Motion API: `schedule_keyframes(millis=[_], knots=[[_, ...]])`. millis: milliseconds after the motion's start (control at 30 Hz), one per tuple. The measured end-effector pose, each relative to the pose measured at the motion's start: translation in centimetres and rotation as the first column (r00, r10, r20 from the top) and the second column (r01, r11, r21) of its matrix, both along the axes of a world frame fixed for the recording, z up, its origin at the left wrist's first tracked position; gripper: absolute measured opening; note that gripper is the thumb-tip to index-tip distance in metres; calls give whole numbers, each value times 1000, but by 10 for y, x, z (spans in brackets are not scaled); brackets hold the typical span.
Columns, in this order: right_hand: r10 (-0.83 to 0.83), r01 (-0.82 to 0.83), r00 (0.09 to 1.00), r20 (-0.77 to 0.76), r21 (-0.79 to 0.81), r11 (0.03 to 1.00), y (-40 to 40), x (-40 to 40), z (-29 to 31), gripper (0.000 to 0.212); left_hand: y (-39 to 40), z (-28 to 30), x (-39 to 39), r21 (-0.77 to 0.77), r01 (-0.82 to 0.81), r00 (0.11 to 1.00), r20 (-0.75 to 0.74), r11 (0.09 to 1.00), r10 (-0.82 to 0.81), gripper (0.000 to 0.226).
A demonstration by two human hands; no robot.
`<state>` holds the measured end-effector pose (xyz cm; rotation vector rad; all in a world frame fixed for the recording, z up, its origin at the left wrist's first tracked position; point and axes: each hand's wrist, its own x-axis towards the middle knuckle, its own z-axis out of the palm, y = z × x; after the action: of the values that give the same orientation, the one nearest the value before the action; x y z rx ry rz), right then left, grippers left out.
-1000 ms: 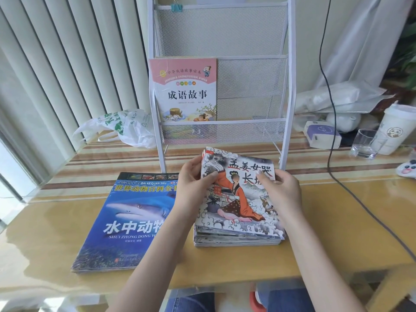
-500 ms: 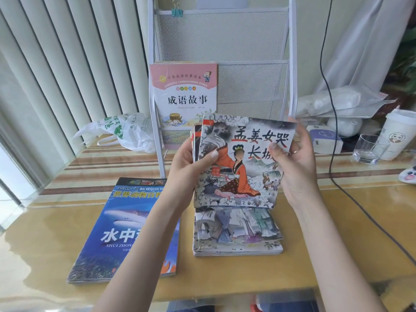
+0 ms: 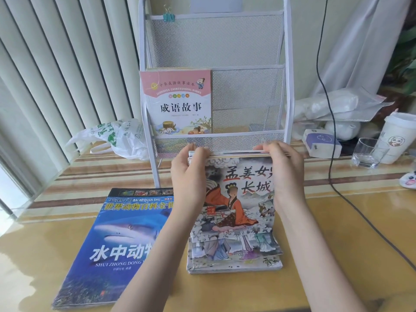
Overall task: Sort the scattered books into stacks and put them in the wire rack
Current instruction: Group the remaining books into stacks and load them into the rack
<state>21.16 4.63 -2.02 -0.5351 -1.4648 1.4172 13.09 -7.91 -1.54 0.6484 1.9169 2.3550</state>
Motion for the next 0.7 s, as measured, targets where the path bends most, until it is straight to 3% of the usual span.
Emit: schedule_keyframes(millis=[67,167,233,333,433,700], knots=[[24,-24,1000,2,-33,999,-3,1,-2,15,-2,-3,2,16,6,1000,-20,1000,-6,31],[25,-15,998,57,-177,984,-10,3,-1,42,-4,-9,8,-15,-23,999,-32,1000,23,52],[-33,44,998,53,-212,976,-14,4,4,36,-3,-7,13,-26,-63,997,-37,998,62,56],[-94,97,995,26,-207,974,-20,4,8,53,-3,-3,14,-32,-79,996,-35,996,78,53],[-94,82,995,-41,-226,971,-25,2,17,56,-5,4,9,4,-110,979,-171,994,109,55],[-120,105,961,-250,-72,992,-28,-21,100,56,-1,82,-25,217,-102,929,-328,971,171,60]])
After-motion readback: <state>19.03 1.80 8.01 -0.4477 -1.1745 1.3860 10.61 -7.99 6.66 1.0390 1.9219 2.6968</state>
